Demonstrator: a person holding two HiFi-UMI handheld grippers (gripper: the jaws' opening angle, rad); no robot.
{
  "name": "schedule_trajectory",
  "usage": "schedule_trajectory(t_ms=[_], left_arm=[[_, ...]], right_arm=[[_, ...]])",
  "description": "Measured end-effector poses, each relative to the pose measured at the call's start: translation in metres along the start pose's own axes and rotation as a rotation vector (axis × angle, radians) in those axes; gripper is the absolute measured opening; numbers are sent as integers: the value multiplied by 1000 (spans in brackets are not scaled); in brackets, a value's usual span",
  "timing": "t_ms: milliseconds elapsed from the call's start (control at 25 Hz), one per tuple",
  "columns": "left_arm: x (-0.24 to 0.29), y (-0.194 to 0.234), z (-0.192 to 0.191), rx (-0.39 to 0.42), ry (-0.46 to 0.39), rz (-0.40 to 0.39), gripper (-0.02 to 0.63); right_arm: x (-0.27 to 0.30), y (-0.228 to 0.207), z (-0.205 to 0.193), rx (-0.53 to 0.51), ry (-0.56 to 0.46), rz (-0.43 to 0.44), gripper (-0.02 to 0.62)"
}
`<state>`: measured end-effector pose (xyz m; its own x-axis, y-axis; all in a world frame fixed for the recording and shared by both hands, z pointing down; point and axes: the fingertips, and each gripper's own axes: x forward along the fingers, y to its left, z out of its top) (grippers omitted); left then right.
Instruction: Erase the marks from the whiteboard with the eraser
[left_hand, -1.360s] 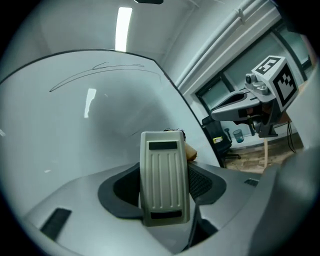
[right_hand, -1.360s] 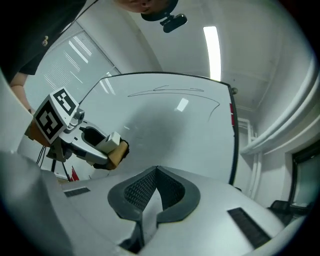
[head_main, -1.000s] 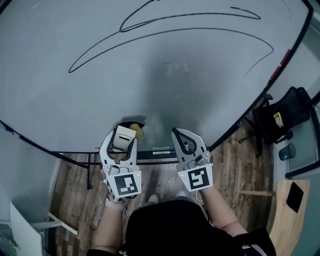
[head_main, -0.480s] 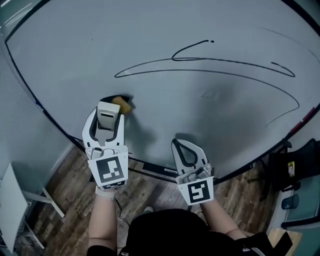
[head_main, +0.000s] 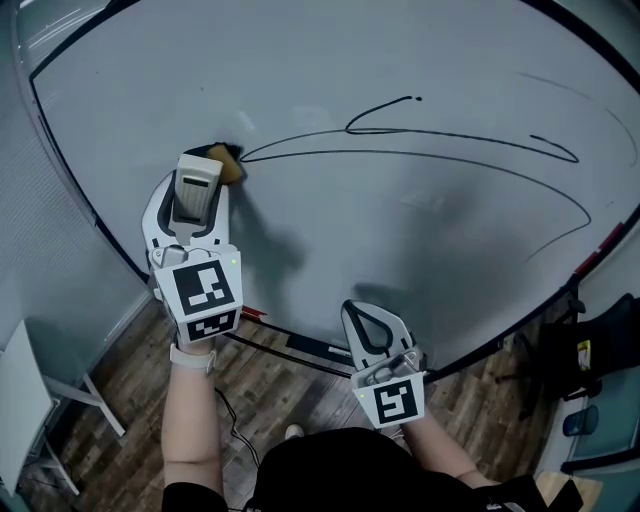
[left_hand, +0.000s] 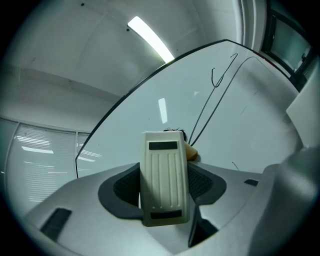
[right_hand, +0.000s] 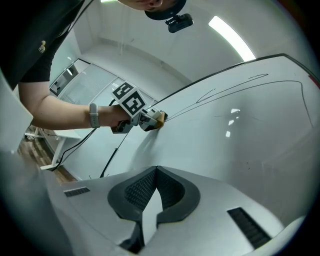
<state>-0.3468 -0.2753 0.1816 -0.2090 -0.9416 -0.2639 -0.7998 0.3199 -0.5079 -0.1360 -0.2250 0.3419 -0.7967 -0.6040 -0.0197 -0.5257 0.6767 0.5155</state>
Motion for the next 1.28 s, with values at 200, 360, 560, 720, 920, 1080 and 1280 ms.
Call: schedule_trajectory(t_ms=[200, 360, 560, 720, 920, 1080, 1280], left_arm=[[12, -7, -2, 0, 78, -12, 267], [15, -14, -7, 15, 134, 25, 265], [13, -22, 5, 45, 152, 52, 264], [9, -34, 19, 48, 152, 55, 262], [5, -50, 40, 61, 128, 53, 262], [6, -47, 35, 2, 88, 23, 264], [15, -12, -5, -31, 127, 59, 264]], right_arm=[[-10, -2, -9, 17, 16, -4, 28], [-16, -5, -18, 42, 34, -10, 28], [-21, -7, -20, 44, 38, -7, 28], [-27, -9, -24, 39, 44, -5, 28], [-25, -11, -28, 50, 38, 0, 28], [-13, -7, -24, 50, 35, 10, 26], [0, 2, -18, 43, 38, 0, 26]])
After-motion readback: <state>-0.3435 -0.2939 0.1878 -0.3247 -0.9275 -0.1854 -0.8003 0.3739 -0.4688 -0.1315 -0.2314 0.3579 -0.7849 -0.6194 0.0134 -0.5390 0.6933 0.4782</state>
